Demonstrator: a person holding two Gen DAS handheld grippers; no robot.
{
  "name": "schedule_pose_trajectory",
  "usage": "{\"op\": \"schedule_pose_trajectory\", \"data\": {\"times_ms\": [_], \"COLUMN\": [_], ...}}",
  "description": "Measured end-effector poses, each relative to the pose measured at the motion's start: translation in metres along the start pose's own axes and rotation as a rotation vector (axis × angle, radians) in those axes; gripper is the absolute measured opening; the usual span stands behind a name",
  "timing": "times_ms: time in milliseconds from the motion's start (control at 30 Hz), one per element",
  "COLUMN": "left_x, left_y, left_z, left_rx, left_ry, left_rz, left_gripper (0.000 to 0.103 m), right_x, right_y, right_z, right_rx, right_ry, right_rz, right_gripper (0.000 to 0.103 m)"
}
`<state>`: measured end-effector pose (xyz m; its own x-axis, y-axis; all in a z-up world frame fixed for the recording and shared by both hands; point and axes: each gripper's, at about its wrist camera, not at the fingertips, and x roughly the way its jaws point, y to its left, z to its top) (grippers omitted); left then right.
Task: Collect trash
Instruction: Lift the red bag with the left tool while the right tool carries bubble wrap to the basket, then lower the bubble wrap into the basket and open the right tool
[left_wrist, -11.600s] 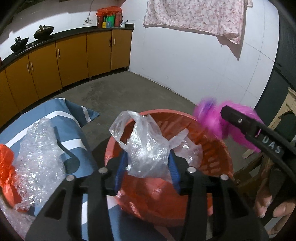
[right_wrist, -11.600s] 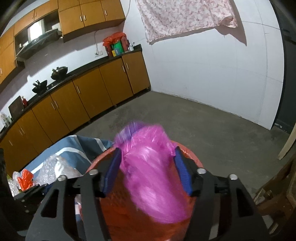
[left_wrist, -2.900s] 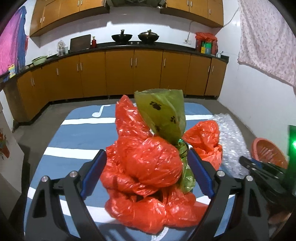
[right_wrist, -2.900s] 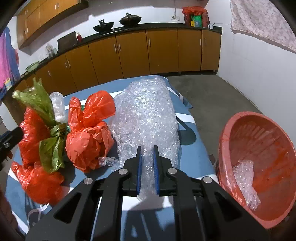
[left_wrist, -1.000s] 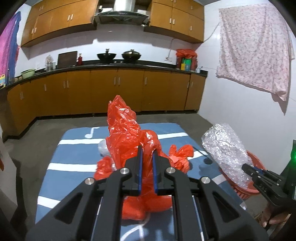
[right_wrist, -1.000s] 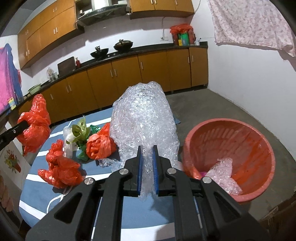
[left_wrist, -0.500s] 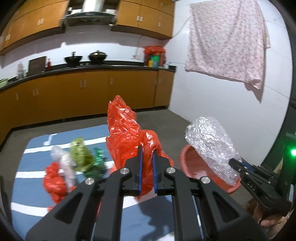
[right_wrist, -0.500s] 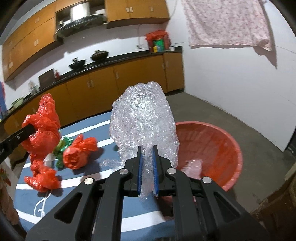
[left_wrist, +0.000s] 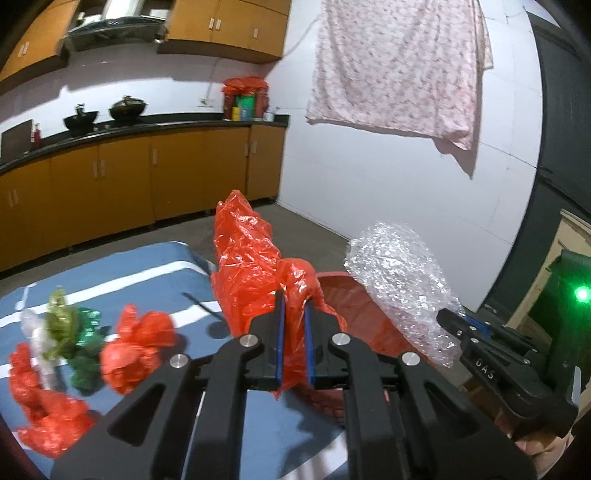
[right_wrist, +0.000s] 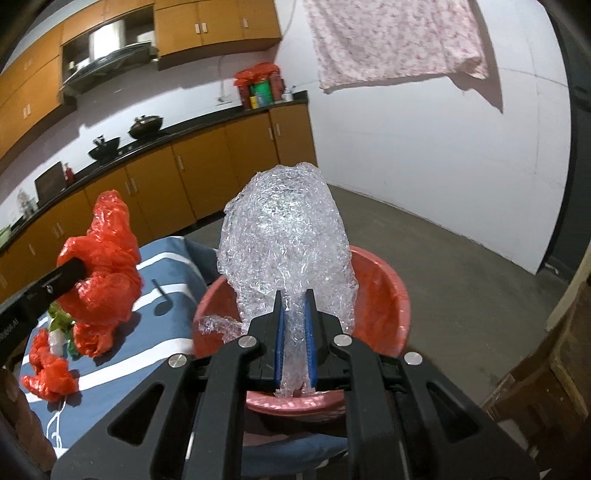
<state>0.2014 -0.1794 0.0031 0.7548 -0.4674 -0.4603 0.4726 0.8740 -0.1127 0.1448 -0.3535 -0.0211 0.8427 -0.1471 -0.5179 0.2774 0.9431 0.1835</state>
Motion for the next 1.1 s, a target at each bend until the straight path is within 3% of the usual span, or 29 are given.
{"op": "schedule_pose_trajectory", "data": {"times_ms": [233,567,1100], "left_x": [0.043,0.089,0.115], "left_y": [-0.021,-0.038,-0.048], "left_z": [-0.003,-0.01,-0.015], "left_rx": [0.035,0.065,0.069], "left_ry": [0.05,0.106,0.146], "left_rz": [-0.064,-0.099,-0.115], "left_gripper": [0.01,0.01,0.011], "right_x": [0.018,0.039,0.049], "right_y": [-0.021,-0.033,-0.041], "right_z": [0.002,-0.002,0.0], "right_rx": [0.05,0.089,0.115], "right_ry": [0.012,0.028,0.042], "right_rz": [-0.026,-0.034,-0.009], "right_gripper": [0.01,0.01,0.01]}}
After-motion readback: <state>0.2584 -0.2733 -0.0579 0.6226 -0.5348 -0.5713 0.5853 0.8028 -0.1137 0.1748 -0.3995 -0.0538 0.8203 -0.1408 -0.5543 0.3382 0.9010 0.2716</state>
